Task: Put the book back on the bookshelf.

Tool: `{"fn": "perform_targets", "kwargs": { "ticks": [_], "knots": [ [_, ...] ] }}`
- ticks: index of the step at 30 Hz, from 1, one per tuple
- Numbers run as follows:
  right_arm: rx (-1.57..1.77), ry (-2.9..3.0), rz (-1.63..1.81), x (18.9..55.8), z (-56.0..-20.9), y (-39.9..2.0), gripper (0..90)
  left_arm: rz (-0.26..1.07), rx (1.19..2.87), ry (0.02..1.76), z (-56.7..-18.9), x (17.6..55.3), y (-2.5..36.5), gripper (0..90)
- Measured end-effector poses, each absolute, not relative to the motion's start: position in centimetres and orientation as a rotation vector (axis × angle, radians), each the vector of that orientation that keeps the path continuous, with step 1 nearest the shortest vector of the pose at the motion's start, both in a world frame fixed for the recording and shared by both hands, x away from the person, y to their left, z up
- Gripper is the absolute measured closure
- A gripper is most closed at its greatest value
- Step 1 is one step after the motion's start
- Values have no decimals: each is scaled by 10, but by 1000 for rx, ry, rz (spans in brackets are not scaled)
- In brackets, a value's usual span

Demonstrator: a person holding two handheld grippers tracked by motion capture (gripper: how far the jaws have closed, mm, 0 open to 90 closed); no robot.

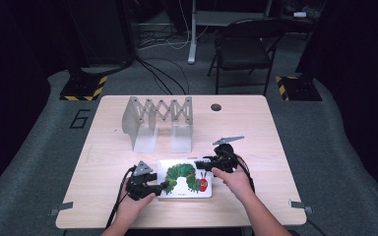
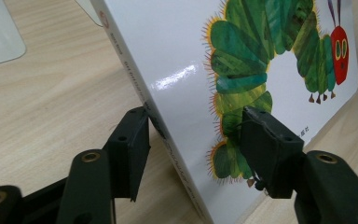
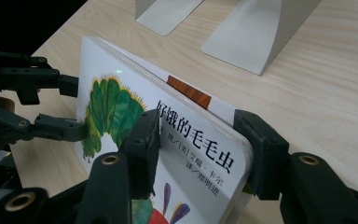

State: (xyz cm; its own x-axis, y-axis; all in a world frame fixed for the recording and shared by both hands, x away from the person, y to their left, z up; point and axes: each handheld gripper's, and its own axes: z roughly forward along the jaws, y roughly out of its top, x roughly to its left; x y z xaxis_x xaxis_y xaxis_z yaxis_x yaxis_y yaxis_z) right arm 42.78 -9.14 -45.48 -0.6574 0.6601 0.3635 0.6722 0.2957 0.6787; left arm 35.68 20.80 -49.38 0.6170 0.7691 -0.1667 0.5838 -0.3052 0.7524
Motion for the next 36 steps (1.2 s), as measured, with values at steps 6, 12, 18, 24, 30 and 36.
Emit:
{"fn": "perform_targets", "kwargs": {
  "ticks": [6, 12, 18, 24, 30, 36],
  "knots": [
    [-1277, -2526, -1349, 426, -450, -89, 530, 312, 2012, 1067, -489, 356, 211, 494],
    [-1261, -2558, -1365, 422, -443, -83, 530, 365, 2019, 1065, -484, 354, 213, 520],
    [-1242, -2572, -1382, 420, -438, -80, 526, 424, 2010, 1063, -481, 353, 214, 540],
    [-1245, -2576, -1395, 420, -436, -79, 506, 450, 2017, 1045, -479, 351, 214, 564],
    [-1239, -2580, -1398, 417, -433, -79, 483, 495, 2047, 1020, -476, 348, 212, 583],
    [-1216, -2623, -1380, 411, -431, -77, 462, 501, 2049, 1006, -476, 343, 212, 596]
  ]
}}
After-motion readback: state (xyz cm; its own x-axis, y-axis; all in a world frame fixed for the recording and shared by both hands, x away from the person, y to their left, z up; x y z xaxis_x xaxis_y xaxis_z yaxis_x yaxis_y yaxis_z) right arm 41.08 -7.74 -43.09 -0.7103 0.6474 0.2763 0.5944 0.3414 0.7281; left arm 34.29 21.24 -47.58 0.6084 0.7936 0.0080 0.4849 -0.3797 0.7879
